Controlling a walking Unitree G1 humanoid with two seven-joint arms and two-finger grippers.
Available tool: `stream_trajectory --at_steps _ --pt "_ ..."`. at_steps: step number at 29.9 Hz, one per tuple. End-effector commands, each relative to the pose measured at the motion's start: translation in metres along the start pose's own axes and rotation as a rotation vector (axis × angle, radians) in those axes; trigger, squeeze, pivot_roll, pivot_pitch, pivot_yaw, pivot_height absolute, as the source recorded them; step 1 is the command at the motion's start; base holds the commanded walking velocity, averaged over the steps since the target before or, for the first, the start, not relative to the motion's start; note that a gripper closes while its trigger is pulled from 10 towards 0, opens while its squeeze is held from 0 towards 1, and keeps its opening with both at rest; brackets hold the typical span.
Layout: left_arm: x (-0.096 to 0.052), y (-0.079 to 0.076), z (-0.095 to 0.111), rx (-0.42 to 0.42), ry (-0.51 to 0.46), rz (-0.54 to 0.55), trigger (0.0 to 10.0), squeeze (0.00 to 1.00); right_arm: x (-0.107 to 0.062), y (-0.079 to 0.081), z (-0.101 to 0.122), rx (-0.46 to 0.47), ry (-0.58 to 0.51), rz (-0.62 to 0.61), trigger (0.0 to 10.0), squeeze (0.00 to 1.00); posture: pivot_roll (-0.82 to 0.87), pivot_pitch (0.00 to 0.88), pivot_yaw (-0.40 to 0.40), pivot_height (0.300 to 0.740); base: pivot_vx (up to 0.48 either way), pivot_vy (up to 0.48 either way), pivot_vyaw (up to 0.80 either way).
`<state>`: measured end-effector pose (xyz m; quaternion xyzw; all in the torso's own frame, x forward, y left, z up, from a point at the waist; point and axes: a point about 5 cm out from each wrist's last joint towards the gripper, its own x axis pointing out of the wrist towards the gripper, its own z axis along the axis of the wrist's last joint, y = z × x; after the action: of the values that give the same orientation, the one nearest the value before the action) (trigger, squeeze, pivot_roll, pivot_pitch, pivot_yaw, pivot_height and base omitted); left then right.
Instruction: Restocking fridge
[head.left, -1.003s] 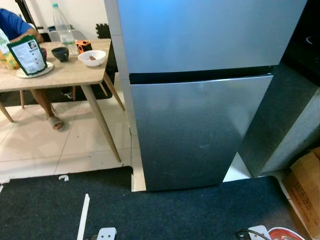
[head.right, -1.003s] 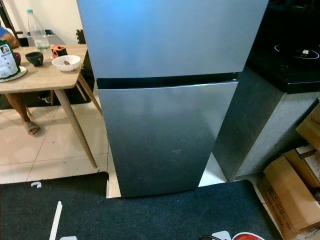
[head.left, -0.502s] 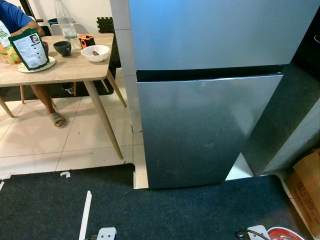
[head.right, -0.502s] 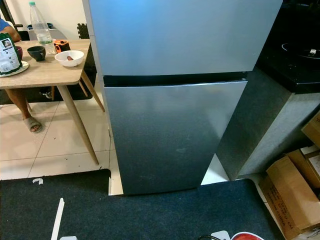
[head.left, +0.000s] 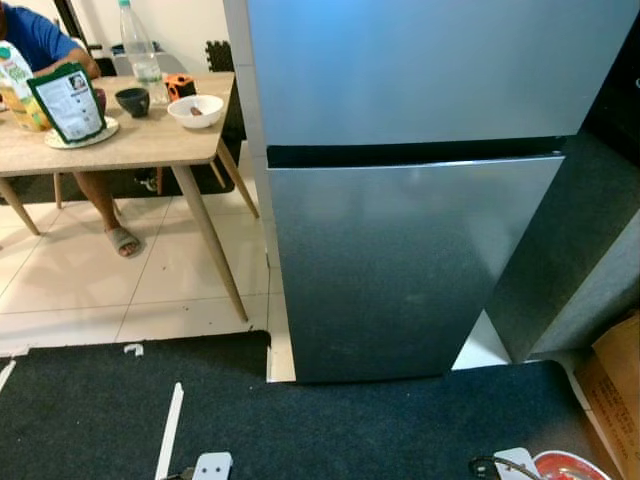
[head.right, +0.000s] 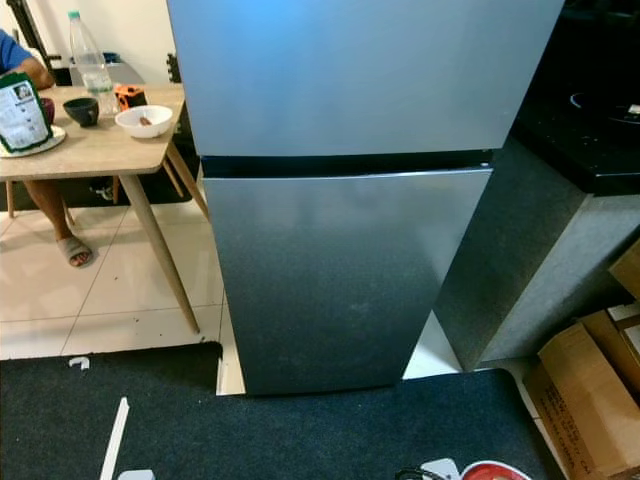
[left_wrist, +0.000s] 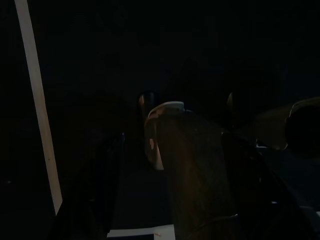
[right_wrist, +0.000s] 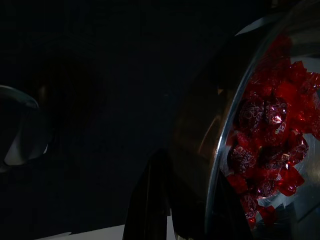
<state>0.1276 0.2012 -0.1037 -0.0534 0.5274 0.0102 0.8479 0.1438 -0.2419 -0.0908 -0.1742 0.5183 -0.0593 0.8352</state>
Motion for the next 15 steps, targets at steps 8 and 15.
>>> stream_trajectory --at_steps 8,15 --pt "-0.0007 0.0038 0.002 -0.023 -0.014 0.007 10.0 0.0 -0.0002 0.0003 -0.0003 -0.004 -0.004 -0.003 10.0 0.0 -0.04 0.005 -0.018 0.74 0.0 0.0 0.0" --pt "-0.0004 0.0023 0.0026 -0.001 -0.013 -0.007 10.0 0.0 -0.0002 0.0006 -0.0002 -0.001 -0.005 -0.003 10.0 0.0 -0.04 0.006 -0.018 0.74 0.196 0.0 0.0"
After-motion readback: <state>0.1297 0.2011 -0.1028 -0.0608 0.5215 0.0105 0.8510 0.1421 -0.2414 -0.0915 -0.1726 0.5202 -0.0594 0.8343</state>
